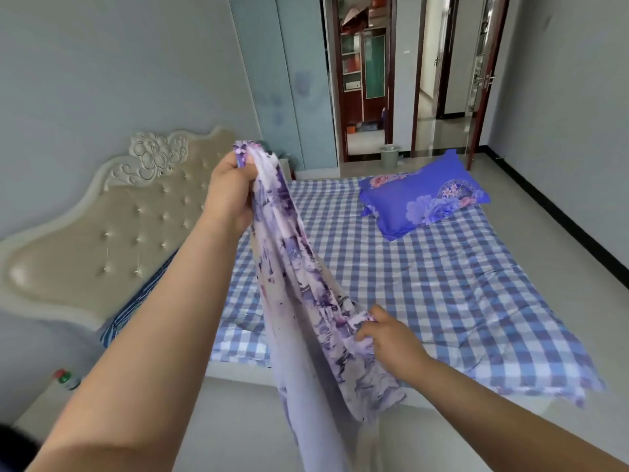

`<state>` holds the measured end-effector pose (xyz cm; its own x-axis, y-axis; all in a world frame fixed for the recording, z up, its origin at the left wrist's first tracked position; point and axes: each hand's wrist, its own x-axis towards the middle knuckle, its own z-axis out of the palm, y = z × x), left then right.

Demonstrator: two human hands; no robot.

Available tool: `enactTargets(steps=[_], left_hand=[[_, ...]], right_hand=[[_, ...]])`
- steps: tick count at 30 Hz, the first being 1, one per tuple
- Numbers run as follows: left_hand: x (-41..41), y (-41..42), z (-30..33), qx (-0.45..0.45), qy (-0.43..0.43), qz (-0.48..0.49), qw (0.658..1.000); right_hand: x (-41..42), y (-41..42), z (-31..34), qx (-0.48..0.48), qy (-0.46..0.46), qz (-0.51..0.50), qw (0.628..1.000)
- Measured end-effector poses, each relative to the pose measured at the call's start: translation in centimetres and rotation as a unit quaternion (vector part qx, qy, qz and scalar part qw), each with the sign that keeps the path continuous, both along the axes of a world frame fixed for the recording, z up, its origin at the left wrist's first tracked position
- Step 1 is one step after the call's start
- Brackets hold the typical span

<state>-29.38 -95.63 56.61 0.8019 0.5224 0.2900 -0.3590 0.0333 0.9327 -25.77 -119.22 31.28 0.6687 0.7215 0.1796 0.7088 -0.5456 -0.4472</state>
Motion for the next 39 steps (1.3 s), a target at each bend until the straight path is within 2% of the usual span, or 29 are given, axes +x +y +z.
enactTargets(steps=[1, 3, 5, 6, 7, 9, 12, 13, 15, 18, 19, 20, 21, 23, 25, 27, 29, 33, 36, 38, 39], left_hand=[[-0.4, -0.6, 0.2, 0.010, 0.003, -0.013, 1.000], [-1.1, -1.4, 0.5, 0.030, 0.010, -0.038, 0.999], [-1.8, -1.9, 0.6, 0.045, 0.024, -0.050, 0.997], [-2.1, -2.0, 0.7, 0.049, 0.029, -0.057, 0.997], [-2.4, -2.3, 0.8, 0.052, 0.032, -0.065, 0.996], [-3.0, -2.9, 1.2, 0.057, 0.032, -0.077, 0.995], [-3.3, -4.1, 2.0, 0.064, 0.024, -0.074, 0.995], [-3.3, -4.6, 2.2, 0.067, 0.023, -0.066, 0.995], [-3.3, -5.5, 2.5, 0.074, 0.025, -0.053, 0.996], [-3.3, -6.9, 2.4, 0.081, 0.035, -0.047, 0.995], [-3.2, -7.2, 2.4, 0.077, 0.037, -0.040, 0.996], [-3.2, -7.4, 2.3, 0.071, 0.038, -0.028, 0.996], [-3.1, -7.4, 2.3, 0.065, 0.039, -0.008, 0.997], [-2.9, -7.3, 2.0, 0.067, 0.039, 0.041, 0.996], [-2.6, -7.6, 1.7, 0.083, 0.036, 0.093, 0.992], [-2.1, -8.2, 1.3, 0.088, 0.018, 0.137, 0.987], [-1.4, -9.0, 1.0, 0.076, -0.008, 0.172, 0.982], [-0.4, -9.3, 0.8, 0.036, -0.049, 0.219, 0.974], [0.0, -8.0, -0.3, 0.053, -0.047, 0.290, 0.955], [-0.1, -6.6, -1.6, 0.059, -0.043, 0.336, 0.939], [-0.3, -5.8, -2.4, 0.063, -0.032, 0.360, 0.930]], right_hand=[[-0.3, 0.7, -0.2, 0.002, 0.057, -0.045, 0.997], [0.2, 1.1, 0.0, 0.125, 0.173, -0.175, 0.961], [2.0, 0.8, 0.1, 0.228, 0.201, -0.313, 0.900], [2.7, 0.2, 0.0, 0.265, 0.211, -0.351, 0.873], [3.2, -0.4, -0.2, 0.262, 0.213, -0.369, 0.866], [2.3, -0.8, -0.2, 0.224, 0.216, -0.342, 0.887], [-1.2, -0.3, -0.9, 0.155, 0.208, -0.189, 0.947], [-2.6, 0.0, -0.9, 0.140, 0.229, -0.137, 0.954], [-5.3, 0.3, 0.2, 0.142, 0.321, -0.077, 0.933], [-7.3, -0.9, 2.7, 0.146, 0.505, -0.089, 0.846], [-7.5, -1.3, 3.4, 0.154, 0.542, -0.092, 0.821], [-7.7, -1.9, 3.8, 0.161, 0.552, -0.088, 0.814], [-8.1, -2.5, 3.9, 0.156, 0.528, -0.077, 0.831], [-8.9, -3.4, 4.0, 0.121, 0.435, -0.020, 0.892], [-9.9, -4.2, 3.0, 0.049, 0.321, 0.053, 0.944], [-10.1, -4.6, 0.7, -0.029, 0.235, 0.055, 0.970], [-9.8, -5.1, -1.8, -0.074, 0.212, 0.016, 0.974], [-8.8, -7.2, -3.9, -0.090, 0.216, -0.036, 0.972], [-6.6, -10.2, -3.8, -0.033, 0.268, -0.088, 0.959], [-3.2, -12.5, -2.2, 0.005, 0.248, -0.142, 0.958], [-1.0, -13.6, -0.6, 0.064, 0.225, -0.191, 0.953]])
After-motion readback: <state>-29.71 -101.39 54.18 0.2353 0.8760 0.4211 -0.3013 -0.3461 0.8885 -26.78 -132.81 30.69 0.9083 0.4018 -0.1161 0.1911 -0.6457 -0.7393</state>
